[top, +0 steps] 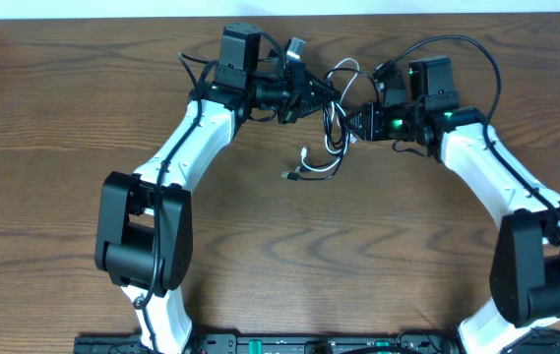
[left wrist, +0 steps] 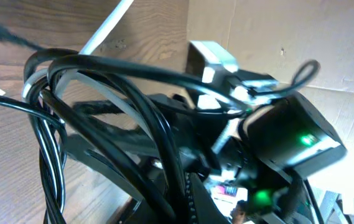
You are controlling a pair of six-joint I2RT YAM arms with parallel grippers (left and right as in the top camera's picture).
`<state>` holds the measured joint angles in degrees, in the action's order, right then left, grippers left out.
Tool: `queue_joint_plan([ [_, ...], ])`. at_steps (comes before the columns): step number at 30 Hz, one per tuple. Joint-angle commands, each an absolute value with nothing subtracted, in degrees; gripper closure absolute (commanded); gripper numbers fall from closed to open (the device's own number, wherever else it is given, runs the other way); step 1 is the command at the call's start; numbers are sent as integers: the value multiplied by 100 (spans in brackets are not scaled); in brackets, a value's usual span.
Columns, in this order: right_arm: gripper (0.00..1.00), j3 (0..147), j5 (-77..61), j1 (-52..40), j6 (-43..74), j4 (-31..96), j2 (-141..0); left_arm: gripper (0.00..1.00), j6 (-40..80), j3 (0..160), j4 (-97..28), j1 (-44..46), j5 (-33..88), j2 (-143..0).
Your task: Untangle cables
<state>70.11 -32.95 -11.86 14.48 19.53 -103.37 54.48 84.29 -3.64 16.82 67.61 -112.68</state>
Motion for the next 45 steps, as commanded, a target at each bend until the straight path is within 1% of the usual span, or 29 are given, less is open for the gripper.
queue_joint_plan([
  [1,76,7054,-3358,-1240,1544,1857,-10650,93,5520,8444,-331,1680,7037,-11153],
  [3,78,7054,-3428,-1247,1544,1756,-10720,93,5520,8444,-331,1680,7035,-11153],
  [6,79,7054,-3474,-1260,1544,1645,-10779,93,5520,8444,-331,1680,7037,-11153],
  [14,79,7054,-3522,-1374,1544,1450,-10840,93,5561,8444,-331,1684,7054,-11153],
  [20,69,7057,-4134,-1192,1546,1302,-10831,93,5492,8444,-331,1678,7048,-11153],
  [25,64,7057,-4884,-849,1697,1361,-10822,93,5382,8444,-331,1678,6897,-11153],
  [30,61,7057,-5218,-683,1887,1667,-10822,93,5271,8444,-331,1608,6073,-11153],
  [37,58,7057,-5745,-814,1579,2084,-10822,93,6484,8444,-163,1516,5166,-11153],
  [42,44,7057,-5837,-1096,1343,2049,-10822,92,7400,8444,554,1500,4735,-11153],
  [45,42,7057,-5531,-1236,1345,2010,-10822,93,7867,8444,1129,1483,4687,-11153],
])
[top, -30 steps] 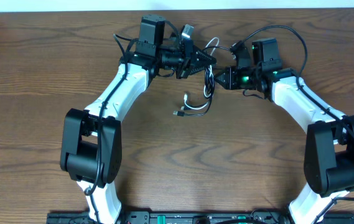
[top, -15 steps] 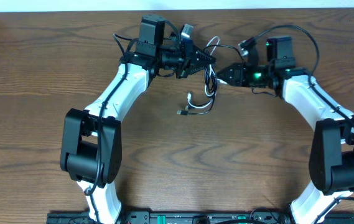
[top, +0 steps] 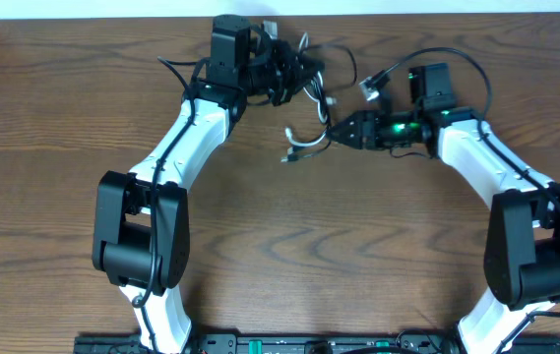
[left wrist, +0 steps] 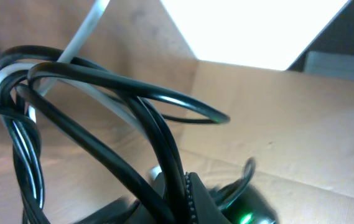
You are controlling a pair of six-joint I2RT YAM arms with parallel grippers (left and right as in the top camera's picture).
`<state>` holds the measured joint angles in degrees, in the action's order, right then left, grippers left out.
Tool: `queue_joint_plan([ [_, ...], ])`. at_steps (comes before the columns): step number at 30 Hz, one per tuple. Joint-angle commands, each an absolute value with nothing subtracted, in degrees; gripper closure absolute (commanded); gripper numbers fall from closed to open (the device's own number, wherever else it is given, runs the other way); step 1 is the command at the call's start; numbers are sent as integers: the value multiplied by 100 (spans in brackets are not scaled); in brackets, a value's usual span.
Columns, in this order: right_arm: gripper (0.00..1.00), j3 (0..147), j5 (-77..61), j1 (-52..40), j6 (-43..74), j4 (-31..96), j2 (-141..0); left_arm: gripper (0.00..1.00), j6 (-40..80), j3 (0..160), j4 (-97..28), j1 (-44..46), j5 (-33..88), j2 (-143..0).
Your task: Untangle cables
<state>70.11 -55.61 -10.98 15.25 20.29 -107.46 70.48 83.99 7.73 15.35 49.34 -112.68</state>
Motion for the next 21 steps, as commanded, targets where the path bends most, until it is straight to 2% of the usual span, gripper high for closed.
queue_joint_plan([
  [1,41,7057,-5358,-1269,1347,2003,-10822,93,8040,8444,1319,1483,4687,-11153],
  [9,43,7057,-3813,-1398,1769,1387,-10822,93,8698,8444,1879,1479,4921,-11153],
  [15,41,7057,-3649,-1422,1782,882,-10822,92,8978,8444,1881,1481,5015,-11153],
  [21,48,7057,-3269,-1723,2163,338,-10825,93,10051,8444,1881,1481,5009,-11153],
])
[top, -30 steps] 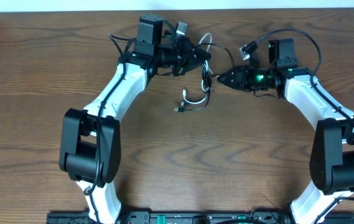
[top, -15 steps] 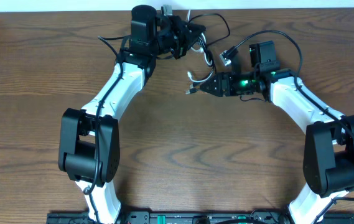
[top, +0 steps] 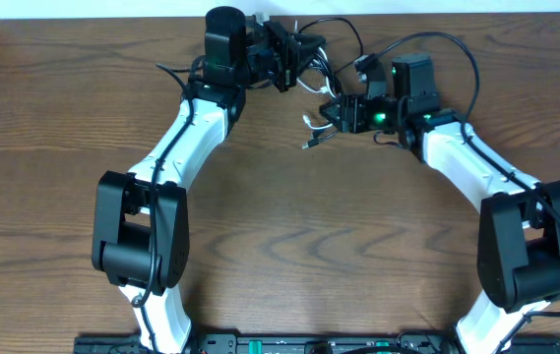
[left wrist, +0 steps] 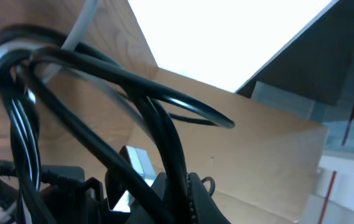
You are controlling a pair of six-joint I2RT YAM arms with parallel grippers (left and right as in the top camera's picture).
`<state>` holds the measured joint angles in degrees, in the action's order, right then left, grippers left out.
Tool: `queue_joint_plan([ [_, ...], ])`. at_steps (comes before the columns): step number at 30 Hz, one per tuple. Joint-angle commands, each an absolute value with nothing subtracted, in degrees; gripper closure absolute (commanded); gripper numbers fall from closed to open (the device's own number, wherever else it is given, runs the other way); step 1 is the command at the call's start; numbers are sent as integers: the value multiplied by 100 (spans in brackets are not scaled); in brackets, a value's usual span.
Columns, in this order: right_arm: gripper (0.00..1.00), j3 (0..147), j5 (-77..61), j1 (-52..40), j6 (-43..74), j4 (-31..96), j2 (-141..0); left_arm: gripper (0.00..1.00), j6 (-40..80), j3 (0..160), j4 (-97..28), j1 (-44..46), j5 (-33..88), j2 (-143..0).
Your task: Untangle cables
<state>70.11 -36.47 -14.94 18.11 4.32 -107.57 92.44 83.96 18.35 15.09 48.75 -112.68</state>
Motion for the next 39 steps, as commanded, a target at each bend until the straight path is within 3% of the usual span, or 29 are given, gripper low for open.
queue_joint_plan([
  [1,50,7057,-3083,-1776,2287,340,-10825,92,10193,8444,1881,1481,5009,-11153],
  [4,61,7054,-2749,-1894,2473,349,-10825,93,10298,8444,1881,1481,5009,-11153],
  [11,99,7057,-2609,-1905,2766,489,-10822,93,10143,8444,1876,1474,4950,-11153],
  [24,99,7057,-4703,-858,2349,1232,-10250,93,6501,8444,1363,1181,5804,-11153],
  [32,99,7057,-4965,-373,2353,1170,-9791,93,4866,8444,513,1127,6539,-11153],
  [39,99,7057,-6340,-19,2416,760,-9760,93,4045,8444,-408,1127,6335,-11153],
])
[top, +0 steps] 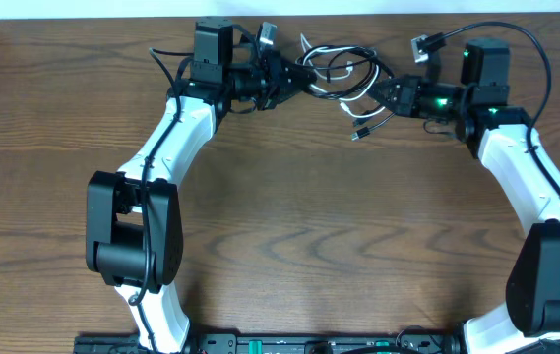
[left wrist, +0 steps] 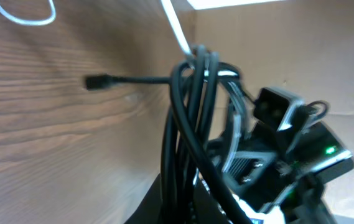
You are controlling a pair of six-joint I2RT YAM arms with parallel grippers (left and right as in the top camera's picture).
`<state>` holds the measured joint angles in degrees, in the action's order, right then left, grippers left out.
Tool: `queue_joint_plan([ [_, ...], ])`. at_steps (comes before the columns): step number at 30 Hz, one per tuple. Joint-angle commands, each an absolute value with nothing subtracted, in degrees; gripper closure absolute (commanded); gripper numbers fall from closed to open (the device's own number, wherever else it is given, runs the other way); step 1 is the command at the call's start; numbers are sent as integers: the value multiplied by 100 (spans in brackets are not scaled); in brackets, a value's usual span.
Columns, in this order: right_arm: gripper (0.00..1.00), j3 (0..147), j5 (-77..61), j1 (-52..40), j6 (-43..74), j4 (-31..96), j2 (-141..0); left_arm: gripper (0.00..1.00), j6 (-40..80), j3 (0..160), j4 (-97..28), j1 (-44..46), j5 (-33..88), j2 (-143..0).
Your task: Untangle cables
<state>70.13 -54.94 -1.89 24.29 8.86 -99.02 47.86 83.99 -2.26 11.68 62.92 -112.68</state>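
A tangle of black and white cables [top: 342, 67] hangs stretched between my two grippers near the table's back edge. My left gripper [top: 297, 83] is shut on its left side. In the left wrist view a bundle of black cables [left wrist: 186, 118] rises straight out of that gripper [left wrist: 186, 202], with a white cable [left wrist: 175, 26] beyond it. My right gripper [top: 390, 98] is shut on the tangle's right side, and it faces the left wrist camera with a green light [left wrist: 331, 150]. A loose white end with a plug [top: 358, 132] dangles under the tangle. A black plug [left wrist: 94, 81] sticks out sideways.
The wooden table [top: 289, 246] stretches toward the front. A cardboard wall [left wrist: 301, 43] stands behind the back edge. The right arm's own black cable [top: 516, 34] loops above its wrist.
My right gripper has moved right, away from the left one. The left gripper has come slightly forward and now points along the table. The tangle is now drawn out wider between them.
Both grippers first held the tangle at the back middle, with loose ends lying on the table. Then the left gripper was up at the back edge and the right one close beside it. Now they stand farther apart with the tangle stretched.
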Motion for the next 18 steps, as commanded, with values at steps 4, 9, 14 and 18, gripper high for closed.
queue_joint_plan([
  [4,99,7057,-6768,69,2749,405,-9760,93,3850,8444,-652,1127,6340,-11153],
  [9,99,7057,-7175,78,3520,-449,-9760,93,3385,8444,-1052,1127,6265,-11153],
  [14,99,7057,-7266,78,4154,-978,-9760,92,3026,8444,-1638,1127,5913,-11153],
  [18,99,7057,-7262,78,4375,-1011,-9760,93,2939,8444,-1734,1127,5874,-11153],
])
